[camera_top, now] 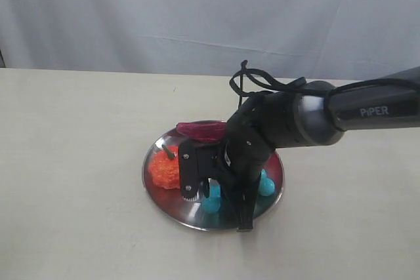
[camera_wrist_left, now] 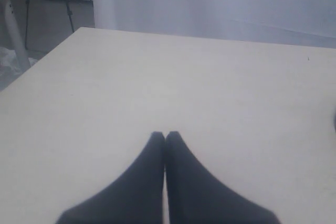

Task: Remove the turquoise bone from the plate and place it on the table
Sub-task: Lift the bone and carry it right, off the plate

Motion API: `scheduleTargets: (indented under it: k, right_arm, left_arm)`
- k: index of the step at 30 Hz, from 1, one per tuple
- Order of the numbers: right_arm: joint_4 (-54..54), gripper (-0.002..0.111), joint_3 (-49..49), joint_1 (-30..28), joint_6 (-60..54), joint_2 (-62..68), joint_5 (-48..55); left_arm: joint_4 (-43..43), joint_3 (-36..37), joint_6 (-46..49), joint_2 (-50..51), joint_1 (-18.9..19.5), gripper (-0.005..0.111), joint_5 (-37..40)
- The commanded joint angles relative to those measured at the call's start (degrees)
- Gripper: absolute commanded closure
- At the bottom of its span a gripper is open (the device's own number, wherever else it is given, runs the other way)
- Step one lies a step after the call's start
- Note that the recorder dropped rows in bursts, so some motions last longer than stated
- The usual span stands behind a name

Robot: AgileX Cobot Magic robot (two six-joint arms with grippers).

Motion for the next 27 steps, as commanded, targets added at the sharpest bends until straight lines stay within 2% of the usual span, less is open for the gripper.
scheduleTargets:
  k: [1,3,11,18,23,27]
  right_arm:
    - [-0.12,0.090,-0.03,-0.04,1.04,0.04,-0.69]
    - [-0.12,0.109,-0.03,-0.04,4.06,-0.10,-0.69]
    - [5.15,0.109,-8.17,0.07,13.72,-5.31,5.18]
    - [5.44,0.109,-17.35,-0.03,22.64,-12.29,14.98]
    - [-2.69,0.109,-20.39,-0.03,34.98,-15.05,17.48]
    - [-7.93,0.109,-22.59,-3.53,47.18,-15.49,21.15]
  left_arm:
    - [0.05,0.15,-0.10,-0.07,-0.28,0.107,-0.23]
    - [0.05,0.15,-0.10,-0.07,-0.28,0.107,-0.23]
    - [0.05,0.15,-0.10,-0.07,-0.28,0.107,-0.23]
    - [0.05,0.15,-0.10,-0.07,-0.28,0.107,-0.23]
    - [0.05,0.15,-0.10,-0.07,-0.28,0.107,-0.23]
    - [0.05,0.15,-0.10,-0.07,-0.28,0.107,-0.23]
